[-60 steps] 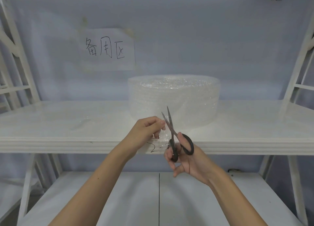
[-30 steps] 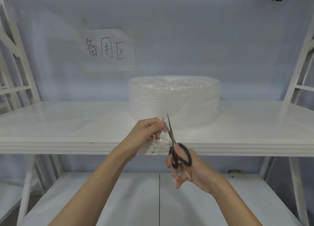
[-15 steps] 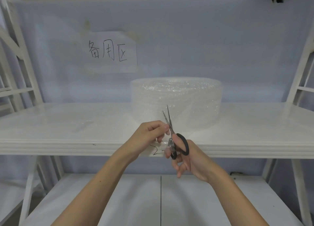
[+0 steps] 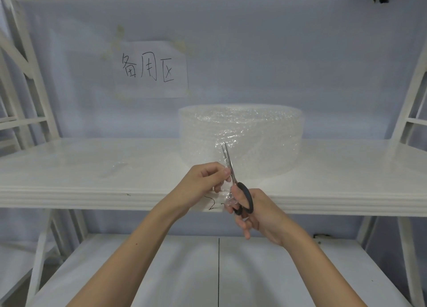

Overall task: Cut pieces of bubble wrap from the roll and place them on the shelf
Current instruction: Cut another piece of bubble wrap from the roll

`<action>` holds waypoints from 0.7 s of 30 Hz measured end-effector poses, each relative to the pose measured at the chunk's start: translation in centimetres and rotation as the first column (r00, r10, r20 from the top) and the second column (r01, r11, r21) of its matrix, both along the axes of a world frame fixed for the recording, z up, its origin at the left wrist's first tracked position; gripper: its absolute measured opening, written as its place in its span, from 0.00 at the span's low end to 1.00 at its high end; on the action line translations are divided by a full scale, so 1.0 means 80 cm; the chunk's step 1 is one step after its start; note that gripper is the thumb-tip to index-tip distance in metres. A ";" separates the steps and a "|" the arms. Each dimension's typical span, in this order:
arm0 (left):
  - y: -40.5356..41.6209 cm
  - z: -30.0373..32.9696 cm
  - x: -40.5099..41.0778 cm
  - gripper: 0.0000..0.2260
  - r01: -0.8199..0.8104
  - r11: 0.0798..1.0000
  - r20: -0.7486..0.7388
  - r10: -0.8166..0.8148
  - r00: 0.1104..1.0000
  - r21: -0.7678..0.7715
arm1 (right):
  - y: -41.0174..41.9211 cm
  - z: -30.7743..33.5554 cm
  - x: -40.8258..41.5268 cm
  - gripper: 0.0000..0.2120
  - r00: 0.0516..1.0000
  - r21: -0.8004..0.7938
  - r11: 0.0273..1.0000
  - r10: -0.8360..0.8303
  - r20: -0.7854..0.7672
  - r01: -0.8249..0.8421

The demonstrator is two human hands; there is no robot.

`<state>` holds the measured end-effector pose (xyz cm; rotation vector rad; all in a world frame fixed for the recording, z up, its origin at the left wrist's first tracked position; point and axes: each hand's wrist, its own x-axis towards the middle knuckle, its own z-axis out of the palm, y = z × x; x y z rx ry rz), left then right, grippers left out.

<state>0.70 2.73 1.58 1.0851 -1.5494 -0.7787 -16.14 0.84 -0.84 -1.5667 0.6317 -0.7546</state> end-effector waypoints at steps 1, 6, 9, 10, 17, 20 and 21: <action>0.000 0.000 0.000 0.12 -0.002 1.000 0.000 0.002 1.000 0.000 | 0.000 -0.001 0.000 0.25 1.000 -0.008 1.000 -0.004 -0.002 0.004; 0.000 0.001 -0.001 0.14 0.001 1.000 0.003 -0.001 1.000 0.003 | -0.002 -0.004 0.000 0.25 1.000 -0.022 0.999 -0.026 -0.012 0.025; 0.000 0.001 -0.001 0.17 0.001 1.000 0.005 -0.001 1.000 0.005 | -0.003 -0.002 -0.002 0.26 1.000 0.003 1.000 -0.004 0.023 0.003; 0.000 0.002 -0.001 0.16 0.005 1.000 0.004 -0.005 1.000 0.006 | -0.002 0.000 -0.002 0.26 1.000 0.006 1.000 0.009 0.024 -0.009; 0.003 0.001 0.001 0.11 0.018 1.000 0.033 -0.018 0.999 -0.010 | 0.004 0.009 0.000 0.24 0.998 0.009 0.998 0.069 0.006 -0.069; 0.006 0.003 -0.001 0.14 0.018 1.000 0.029 -0.018 0.999 -0.005 | 0.004 0.005 -0.002 0.29 0.999 0.017 0.999 0.045 -0.021 -0.044; 0.006 0.003 -0.001 0.16 0.020 1.000 0.027 -0.020 0.999 -0.001 | 0.003 0.005 -0.003 0.30 0.999 0.018 0.999 0.045 -0.024 -0.044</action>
